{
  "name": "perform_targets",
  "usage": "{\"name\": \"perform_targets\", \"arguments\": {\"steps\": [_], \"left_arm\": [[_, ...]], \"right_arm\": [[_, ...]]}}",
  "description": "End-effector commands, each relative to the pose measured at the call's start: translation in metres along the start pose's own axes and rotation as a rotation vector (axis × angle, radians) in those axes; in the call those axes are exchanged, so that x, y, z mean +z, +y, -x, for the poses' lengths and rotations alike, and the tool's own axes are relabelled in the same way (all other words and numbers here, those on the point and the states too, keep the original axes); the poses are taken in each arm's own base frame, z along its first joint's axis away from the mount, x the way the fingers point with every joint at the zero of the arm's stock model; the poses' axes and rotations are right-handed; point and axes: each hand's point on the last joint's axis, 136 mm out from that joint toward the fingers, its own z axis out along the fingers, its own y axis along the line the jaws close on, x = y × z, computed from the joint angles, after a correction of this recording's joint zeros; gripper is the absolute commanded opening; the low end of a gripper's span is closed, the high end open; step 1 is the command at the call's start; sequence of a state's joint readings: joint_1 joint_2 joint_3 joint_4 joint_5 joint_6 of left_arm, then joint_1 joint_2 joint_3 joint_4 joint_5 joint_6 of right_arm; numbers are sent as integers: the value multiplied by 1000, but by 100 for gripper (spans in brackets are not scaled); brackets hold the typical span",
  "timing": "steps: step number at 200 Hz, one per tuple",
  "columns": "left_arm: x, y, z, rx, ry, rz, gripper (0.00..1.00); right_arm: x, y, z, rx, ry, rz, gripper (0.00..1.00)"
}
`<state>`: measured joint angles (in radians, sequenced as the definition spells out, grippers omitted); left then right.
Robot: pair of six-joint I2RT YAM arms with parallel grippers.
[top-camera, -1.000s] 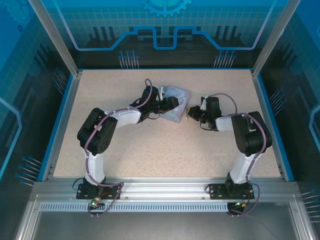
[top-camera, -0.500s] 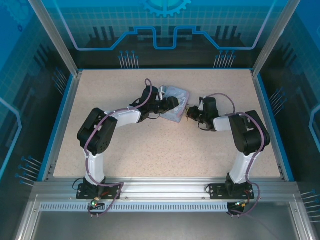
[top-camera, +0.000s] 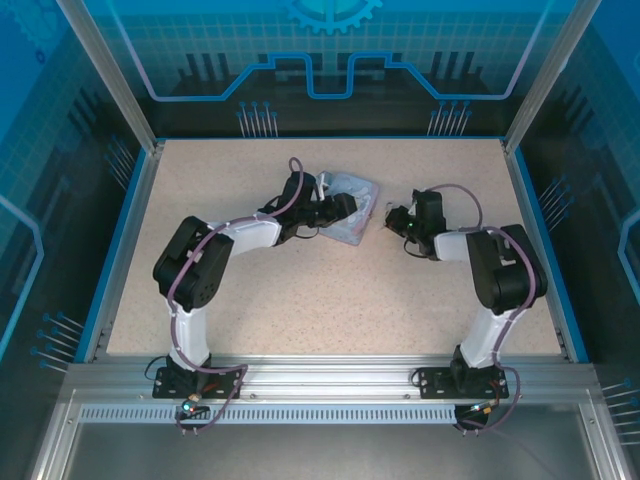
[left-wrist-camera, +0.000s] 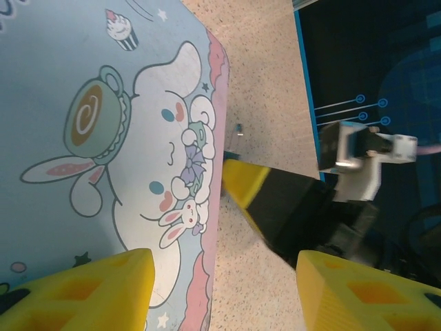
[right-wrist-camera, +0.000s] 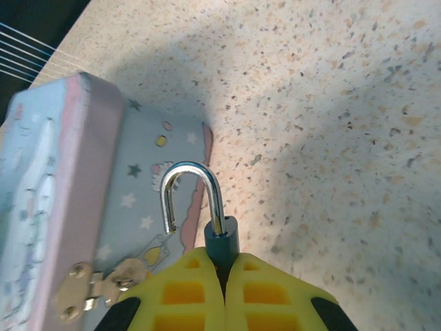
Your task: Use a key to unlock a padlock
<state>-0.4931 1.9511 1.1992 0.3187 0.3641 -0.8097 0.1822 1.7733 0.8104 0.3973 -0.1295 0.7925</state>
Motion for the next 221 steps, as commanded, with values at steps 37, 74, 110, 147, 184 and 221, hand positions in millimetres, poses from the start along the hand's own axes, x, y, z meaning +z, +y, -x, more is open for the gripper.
{"name": "perform_targets", "arguments": {"steps": [37,74,110,147,184,221], "left_arm": [[-31,74,-6,-84,34,233,59],[-45,69,20,-68,-3,224,61],[-69,43,45,-7,-54,173,64],[-110,19,57,46,-131,147,70],[-146,18,53,47,-193,167,71],[-171,17,45,64,-232,184,74]], "right_arm": [[-84,27,-33,-112,200,25,0],[-121,28,-91,-107,404,37,0],[-137,25,-153,-85,605,60,0],[-136,30,-190,-92,705,78,0],[-128,16,-212,-103,789,28,1],[-117,2,-202,-149,741,-55,11]]}}
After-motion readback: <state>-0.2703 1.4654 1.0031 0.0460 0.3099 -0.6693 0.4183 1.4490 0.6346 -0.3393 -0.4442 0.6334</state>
